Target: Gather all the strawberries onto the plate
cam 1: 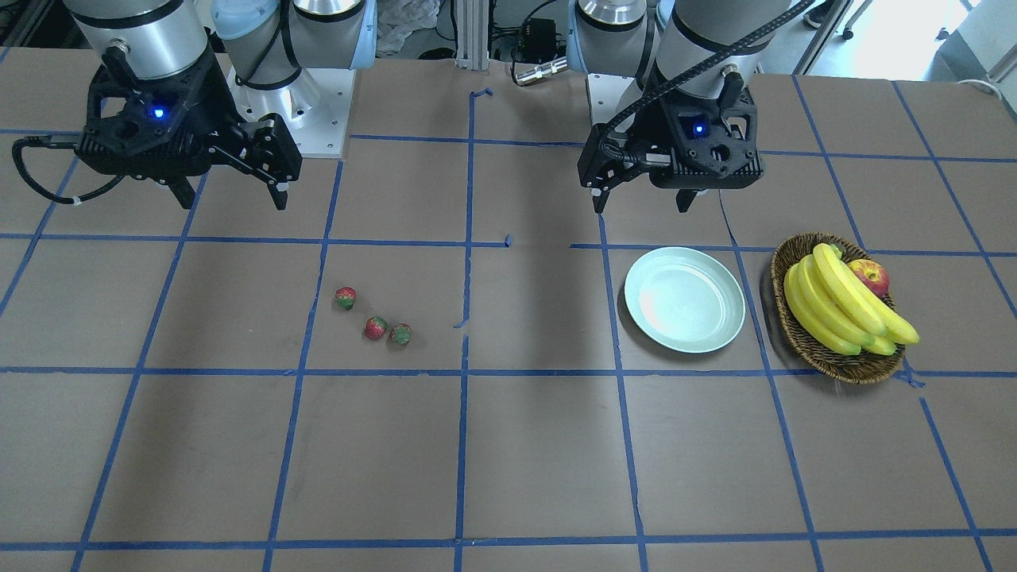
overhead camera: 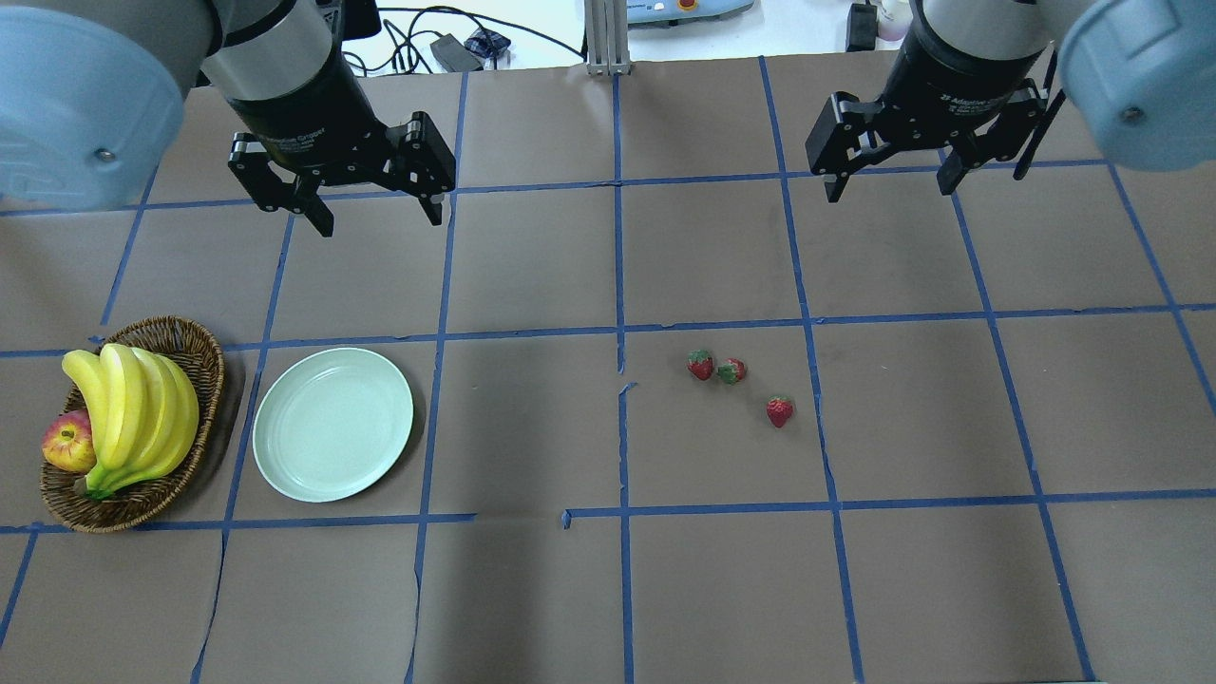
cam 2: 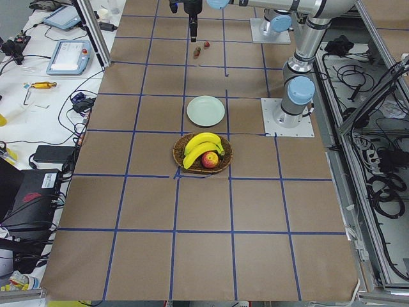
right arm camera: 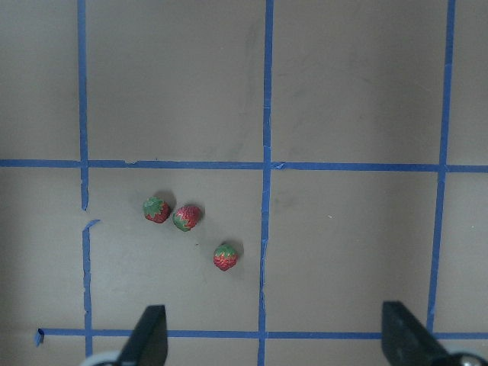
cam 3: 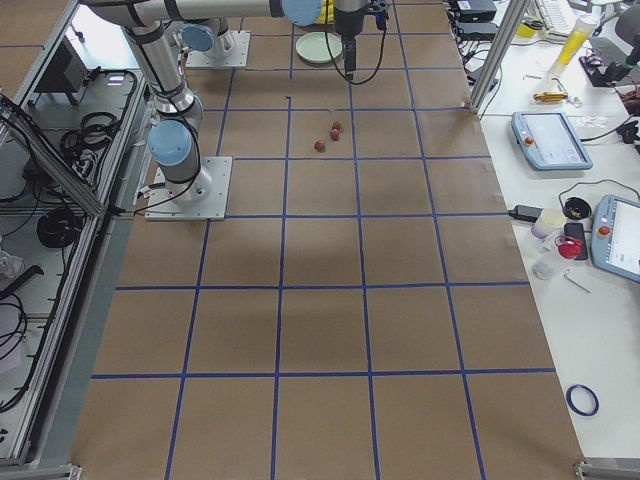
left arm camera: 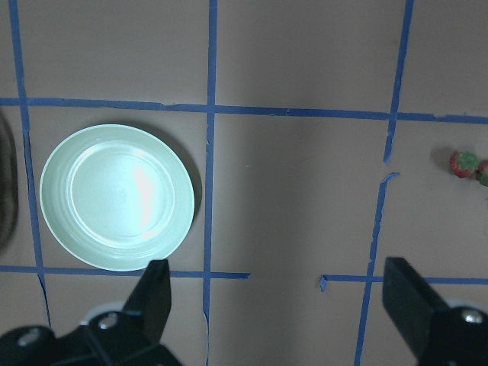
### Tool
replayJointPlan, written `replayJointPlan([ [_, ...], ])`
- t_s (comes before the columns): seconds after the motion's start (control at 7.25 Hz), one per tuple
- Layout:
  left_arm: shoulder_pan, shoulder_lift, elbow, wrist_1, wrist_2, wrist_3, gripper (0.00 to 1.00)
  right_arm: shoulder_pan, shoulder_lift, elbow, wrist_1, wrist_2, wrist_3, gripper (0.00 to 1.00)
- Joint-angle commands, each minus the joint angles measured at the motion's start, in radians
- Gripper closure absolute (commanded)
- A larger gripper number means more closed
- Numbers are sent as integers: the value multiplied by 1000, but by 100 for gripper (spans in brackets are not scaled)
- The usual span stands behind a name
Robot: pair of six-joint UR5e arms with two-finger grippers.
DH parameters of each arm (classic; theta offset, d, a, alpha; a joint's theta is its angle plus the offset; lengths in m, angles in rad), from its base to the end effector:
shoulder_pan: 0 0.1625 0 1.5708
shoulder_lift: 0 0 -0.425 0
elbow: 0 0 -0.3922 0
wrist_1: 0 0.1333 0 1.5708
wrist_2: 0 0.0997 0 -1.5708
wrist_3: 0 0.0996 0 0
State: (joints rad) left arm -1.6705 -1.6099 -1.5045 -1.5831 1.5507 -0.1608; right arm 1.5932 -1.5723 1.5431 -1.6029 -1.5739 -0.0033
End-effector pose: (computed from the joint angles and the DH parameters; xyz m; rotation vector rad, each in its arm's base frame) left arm -0.1854 -0.4938 0.4998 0.0951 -3.1182 0.0190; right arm 0.1441 -0.4939 0.5056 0.0402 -3.1373 0.0962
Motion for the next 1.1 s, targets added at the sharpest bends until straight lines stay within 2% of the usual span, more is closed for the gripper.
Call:
replayJointPlan([
  [0.0,0,-1,0,0,-1,0,0,1,0,-1,1,2,-3,0],
  [0.55,0,-2,0,0,0,3,0,5,30,18,-26,2,12,0],
  [0.83,0,-2,-3,0,0,3,0,14,166,23,-45,3,2,0],
  [0.97,0,-8,-5,0,0,3,0,19,198,53,-52,2,-3,0],
])
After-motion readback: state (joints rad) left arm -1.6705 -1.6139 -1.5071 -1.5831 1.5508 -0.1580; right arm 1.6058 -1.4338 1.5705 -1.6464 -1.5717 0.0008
